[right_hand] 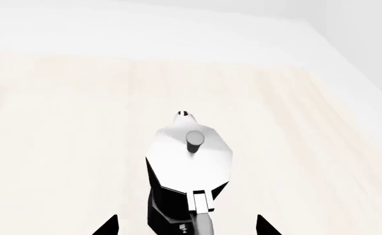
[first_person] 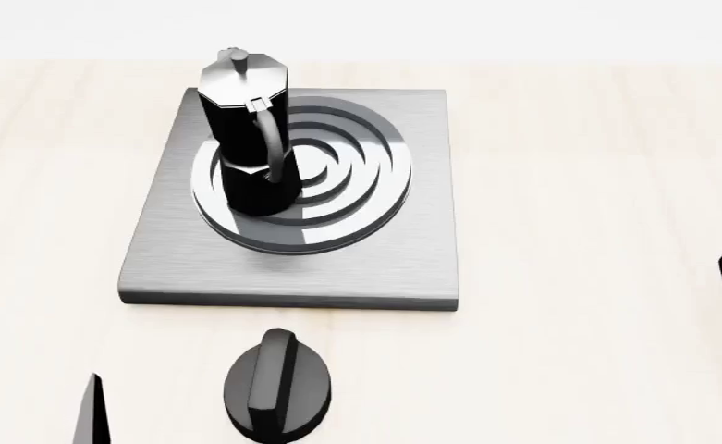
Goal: Put both moka pots on the stove.
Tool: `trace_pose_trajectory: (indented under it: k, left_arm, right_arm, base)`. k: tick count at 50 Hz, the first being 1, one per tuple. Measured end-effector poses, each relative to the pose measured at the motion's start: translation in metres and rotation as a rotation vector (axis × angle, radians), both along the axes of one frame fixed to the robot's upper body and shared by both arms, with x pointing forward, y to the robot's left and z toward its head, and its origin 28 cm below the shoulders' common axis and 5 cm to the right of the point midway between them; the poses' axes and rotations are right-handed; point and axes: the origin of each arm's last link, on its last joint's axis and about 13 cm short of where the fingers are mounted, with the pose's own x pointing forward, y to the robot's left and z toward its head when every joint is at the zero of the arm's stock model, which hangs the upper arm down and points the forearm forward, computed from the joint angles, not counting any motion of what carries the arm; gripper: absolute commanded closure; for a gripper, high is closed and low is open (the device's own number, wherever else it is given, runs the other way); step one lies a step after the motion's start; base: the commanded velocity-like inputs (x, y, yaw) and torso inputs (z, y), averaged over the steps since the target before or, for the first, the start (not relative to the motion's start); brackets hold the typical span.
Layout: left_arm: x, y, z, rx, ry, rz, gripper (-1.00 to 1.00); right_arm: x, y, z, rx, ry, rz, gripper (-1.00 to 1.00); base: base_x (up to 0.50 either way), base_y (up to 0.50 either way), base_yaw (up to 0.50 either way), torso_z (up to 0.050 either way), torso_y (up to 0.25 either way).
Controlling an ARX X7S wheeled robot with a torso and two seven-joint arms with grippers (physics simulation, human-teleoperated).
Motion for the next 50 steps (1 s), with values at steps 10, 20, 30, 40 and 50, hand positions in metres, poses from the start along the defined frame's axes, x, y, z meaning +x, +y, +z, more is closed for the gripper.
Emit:
trace_pose_trajectory:
  k: [10,20,30,40,50]
  left_arm:
    - [0.0,-0.001,0.0,0.003,0.002,-0.002,-1.0]
    - [0.0,-0.001,-0.001,0.005,0.004,-0.004,-1.0]
    - [0.001,-0.002,-0.002,0.008,0.005,-0.005,-1.0]
    - [0.001,-0.002,-0.002,0.009,0.006,-0.005,-1.0]
    - [0.001,-0.002,-0.002,0.01,0.006,-0.005,-1.0]
  right_arm:
    - [0.011,-0.001,-0.008,0.007,-0.002,-0.027,-1.0]
    - [0.017,-0.003,-0.018,-0.001,0.018,-0.042,-1.0]
    - [0.027,-0.008,-0.033,0.0,0.039,-0.051,-1.0]
    - [0.031,-0.01,-0.045,0.009,0.057,-0.053,-1.0]
    - [0.033,-0.011,-0.058,0.014,0.084,-0.046,-1.0]
  base:
    - [0.0,0.0,0.0,0.0,0.0]
    - [0.0,0.0,0.0,0.0,0.0]
    - [0.0,0.0,0.0,0.0,0.0]
    - [0.0,0.0,0.0,0.0,0.0]
    - [0.0,0.0,0.0,0.0,0.0]
